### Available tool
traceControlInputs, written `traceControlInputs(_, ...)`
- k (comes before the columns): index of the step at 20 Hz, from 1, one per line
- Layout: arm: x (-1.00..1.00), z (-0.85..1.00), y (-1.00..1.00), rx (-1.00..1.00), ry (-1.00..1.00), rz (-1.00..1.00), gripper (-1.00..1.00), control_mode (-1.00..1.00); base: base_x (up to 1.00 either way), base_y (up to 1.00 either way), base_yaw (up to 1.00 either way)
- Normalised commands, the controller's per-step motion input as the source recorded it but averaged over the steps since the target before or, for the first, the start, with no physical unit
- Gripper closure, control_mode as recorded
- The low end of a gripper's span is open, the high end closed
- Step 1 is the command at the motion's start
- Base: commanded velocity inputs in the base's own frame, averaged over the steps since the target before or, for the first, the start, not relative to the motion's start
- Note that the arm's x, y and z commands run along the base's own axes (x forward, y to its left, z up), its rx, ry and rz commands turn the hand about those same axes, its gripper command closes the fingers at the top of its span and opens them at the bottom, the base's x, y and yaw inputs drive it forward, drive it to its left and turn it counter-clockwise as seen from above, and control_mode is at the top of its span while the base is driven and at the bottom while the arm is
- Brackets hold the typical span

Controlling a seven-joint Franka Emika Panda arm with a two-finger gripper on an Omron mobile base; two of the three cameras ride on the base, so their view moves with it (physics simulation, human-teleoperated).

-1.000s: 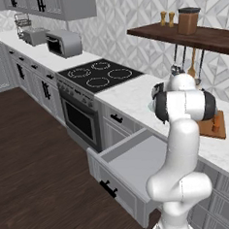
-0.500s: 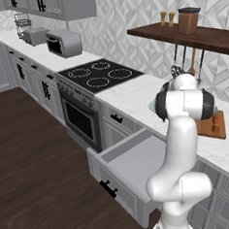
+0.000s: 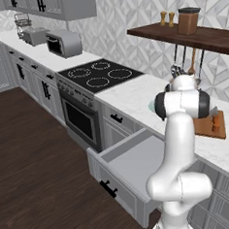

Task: Pick up the knife from the drawer and place it on the cutting board. Then place the meat from the plate to the cutting board.

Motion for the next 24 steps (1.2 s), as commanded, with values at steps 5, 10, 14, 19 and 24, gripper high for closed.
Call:
traceControlInputs(5, 0.00, -0.21, -0.42, -0.04, 0.08, 0.03, 1.00, -1.00, 0.00, 0.00, 0.00)
traceControlInputs(10, 0.00, -0.30, -0.28, -0.03, 0.02, 0.05, 1.00, -1.00, 0.00, 0.00, 0.00)
traceControlInputs(14, -0.14, -0.32, -0.18, -0.03, 0.00, 0.04, 1.00, -1.00, 0.00, 0.00, 0.00)
traceControlInputs(19, -0.52, -0.13, -0.05, -0.04, 0.00, 0.00, 1.00, -1.00, 0.00, 0.00, 0.00)
traceControlInputs(24, -0.57, -0.05, 0.00, -0.05, 0.00, 0.00, 1.00, -1.00, 0.00, 0.00, 0.00)
